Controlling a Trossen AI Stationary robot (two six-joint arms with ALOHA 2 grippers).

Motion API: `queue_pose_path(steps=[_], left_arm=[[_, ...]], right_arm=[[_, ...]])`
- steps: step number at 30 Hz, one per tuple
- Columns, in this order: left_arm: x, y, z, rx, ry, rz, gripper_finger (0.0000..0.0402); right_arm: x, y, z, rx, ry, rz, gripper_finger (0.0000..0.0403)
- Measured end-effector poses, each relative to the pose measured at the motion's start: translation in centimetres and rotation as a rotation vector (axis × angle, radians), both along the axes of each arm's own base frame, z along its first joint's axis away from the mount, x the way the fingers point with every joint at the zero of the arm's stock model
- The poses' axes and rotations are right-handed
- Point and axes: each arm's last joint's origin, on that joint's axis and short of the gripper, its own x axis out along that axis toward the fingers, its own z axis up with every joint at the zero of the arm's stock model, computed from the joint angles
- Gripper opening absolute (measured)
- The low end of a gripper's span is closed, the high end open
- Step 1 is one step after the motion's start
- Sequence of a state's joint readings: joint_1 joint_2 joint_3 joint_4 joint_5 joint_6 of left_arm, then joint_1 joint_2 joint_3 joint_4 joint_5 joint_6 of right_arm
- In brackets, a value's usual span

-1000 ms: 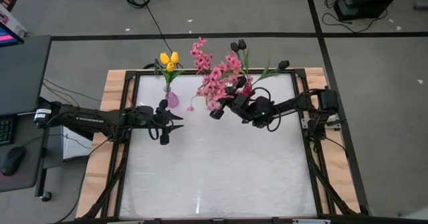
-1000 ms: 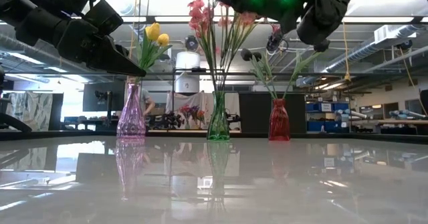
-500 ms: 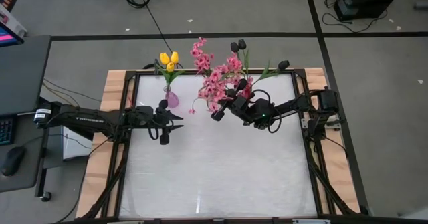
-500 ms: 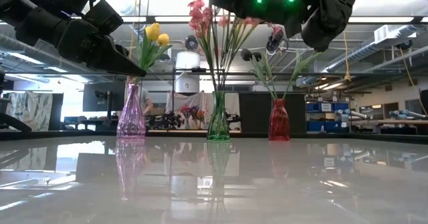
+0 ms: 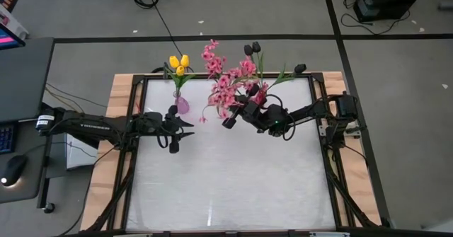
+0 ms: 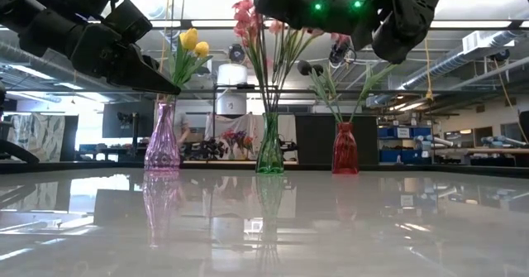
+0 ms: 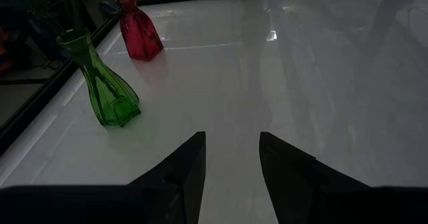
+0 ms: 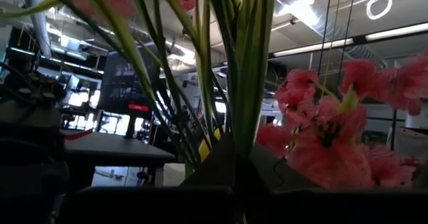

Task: Sort flowers into vase by color
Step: Put the pink flower into the green vase

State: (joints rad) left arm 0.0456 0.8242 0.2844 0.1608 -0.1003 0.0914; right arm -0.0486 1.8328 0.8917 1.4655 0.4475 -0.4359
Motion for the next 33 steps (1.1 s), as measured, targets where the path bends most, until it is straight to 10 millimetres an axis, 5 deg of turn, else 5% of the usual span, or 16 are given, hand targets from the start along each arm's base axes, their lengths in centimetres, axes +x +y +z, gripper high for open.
queue_pose_path(steps=[33], left_arm=[[0.0,0.0,0.0,0.0,0.0,0.0,0.0146]], right_arm=[[-0.17,-0.71,0.26,-0.036,-0.005,-0.038,0.0013]])
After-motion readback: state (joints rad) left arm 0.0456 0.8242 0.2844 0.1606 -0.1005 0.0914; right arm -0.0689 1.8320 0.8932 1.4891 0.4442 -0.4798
